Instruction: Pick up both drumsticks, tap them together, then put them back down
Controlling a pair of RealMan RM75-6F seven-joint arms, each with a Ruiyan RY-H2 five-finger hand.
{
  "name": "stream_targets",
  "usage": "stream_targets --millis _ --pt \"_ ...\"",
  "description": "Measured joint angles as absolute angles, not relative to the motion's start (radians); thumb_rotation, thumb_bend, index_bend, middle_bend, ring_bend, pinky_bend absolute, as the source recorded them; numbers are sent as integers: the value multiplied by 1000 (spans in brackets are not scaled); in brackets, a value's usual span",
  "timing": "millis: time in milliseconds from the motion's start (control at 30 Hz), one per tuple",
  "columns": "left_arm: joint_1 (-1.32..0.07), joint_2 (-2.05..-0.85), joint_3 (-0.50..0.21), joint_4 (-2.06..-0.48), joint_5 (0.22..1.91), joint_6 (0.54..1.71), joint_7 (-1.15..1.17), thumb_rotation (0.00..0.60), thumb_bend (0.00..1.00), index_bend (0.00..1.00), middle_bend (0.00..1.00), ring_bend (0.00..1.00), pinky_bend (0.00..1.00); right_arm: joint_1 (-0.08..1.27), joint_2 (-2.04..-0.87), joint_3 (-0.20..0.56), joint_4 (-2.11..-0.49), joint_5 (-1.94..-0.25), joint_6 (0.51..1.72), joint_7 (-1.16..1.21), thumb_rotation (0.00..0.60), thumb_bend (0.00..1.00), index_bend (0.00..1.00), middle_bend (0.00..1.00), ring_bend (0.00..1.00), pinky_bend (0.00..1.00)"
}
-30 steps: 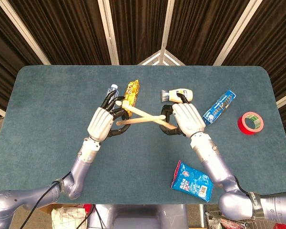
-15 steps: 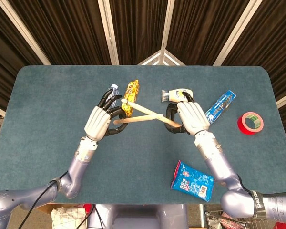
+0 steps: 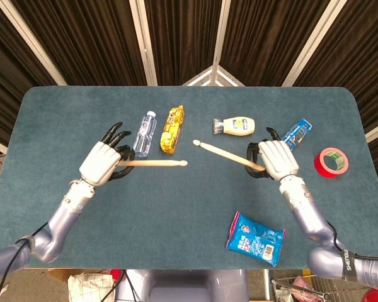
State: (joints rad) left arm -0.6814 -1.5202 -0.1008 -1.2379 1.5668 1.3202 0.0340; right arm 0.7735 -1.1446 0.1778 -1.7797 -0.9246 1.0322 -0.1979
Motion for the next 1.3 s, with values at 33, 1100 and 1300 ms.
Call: stream_targets --millis 33,1100,1300 --pt "-670 -1507 -84 -1243 1570 1313 46 600 443 657 661 195 59 766 -1150 170 -1762 -939 1030 -188 600 476 675 613 421 0" --pt "-539 -1651 56 -712 1549 1143 -108 600 441 586 596 166 44 637 -1264 101 -1519 -1189 1025 -80 600 482 680 618 421 0" --pt "-552 -1691 74 -655 1581 1119 -105 600 441 496 454 97 19 630 -1261 113 -1544 -1172 1026 -120 600 481 680 618 421 0"
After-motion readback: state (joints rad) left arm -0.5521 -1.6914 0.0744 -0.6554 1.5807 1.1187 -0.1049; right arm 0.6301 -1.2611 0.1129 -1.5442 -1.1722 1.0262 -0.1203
